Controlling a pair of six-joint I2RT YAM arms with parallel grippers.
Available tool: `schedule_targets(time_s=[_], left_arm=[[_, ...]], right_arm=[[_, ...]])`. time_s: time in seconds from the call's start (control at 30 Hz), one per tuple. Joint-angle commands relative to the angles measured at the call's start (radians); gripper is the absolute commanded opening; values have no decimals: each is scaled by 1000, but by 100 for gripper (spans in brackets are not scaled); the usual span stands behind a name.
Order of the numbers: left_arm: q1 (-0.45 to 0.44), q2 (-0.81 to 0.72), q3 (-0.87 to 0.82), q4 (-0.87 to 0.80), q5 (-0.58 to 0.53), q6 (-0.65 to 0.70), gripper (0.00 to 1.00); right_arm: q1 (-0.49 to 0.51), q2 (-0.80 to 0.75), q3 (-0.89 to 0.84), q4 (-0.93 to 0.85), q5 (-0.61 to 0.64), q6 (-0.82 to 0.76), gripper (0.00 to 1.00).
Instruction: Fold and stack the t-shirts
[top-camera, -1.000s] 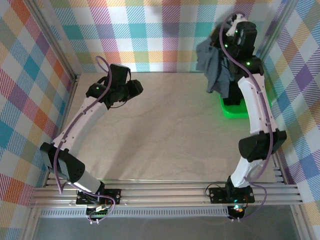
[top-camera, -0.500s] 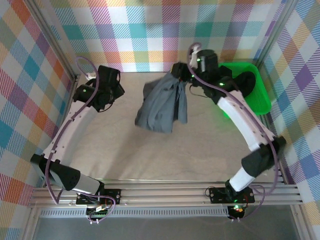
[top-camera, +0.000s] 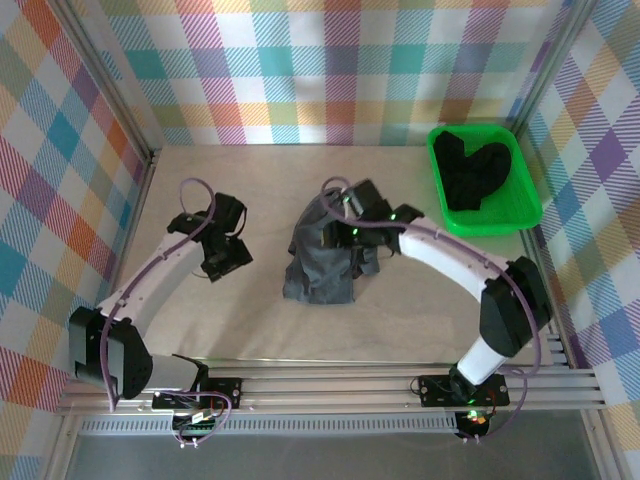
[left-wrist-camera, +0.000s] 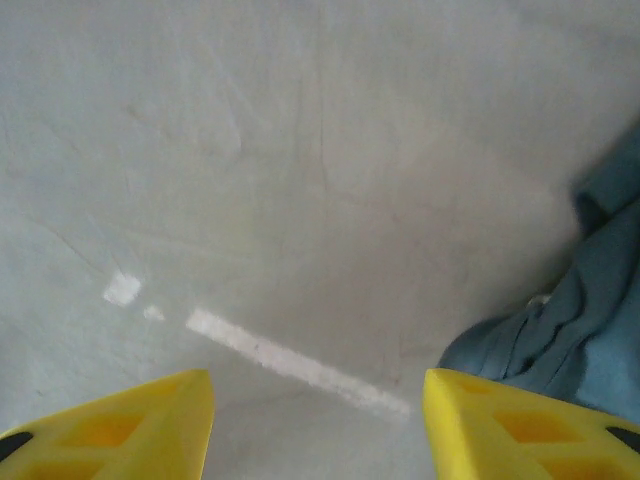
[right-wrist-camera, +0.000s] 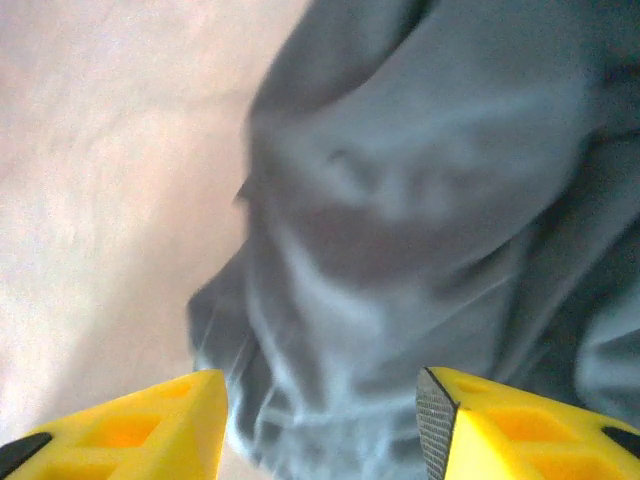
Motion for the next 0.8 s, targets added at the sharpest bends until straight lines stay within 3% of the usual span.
schedule_targets(time_s=[0.0,0.13,0.27,0.47,0.6,0.73,0.77], left_arm=[[-11,-23,-60,177,228,-38,59],[-128,126,-77,225,323,-60,64],[-220,242,-72,282,321,-86,73],[-250,409,-27,335,294,-90,68],[-252,463,11,406,290,-106,49],[-250,434,75,361,205,-113,0],[-248,412,84,341,181,-115,0]], right_arm=[[17,-47,-160,16,68,39,52],[-43,-94,-262,77,35,94,52],[-106,-35,-248,42,-34,98,52],[-167,1,-273,37,-63,160,54],[-186,24,-269,22,-60,187,53],[-206,79,-267,54,-62,197,47],[-216,100,-262,63,-71,199,42]])
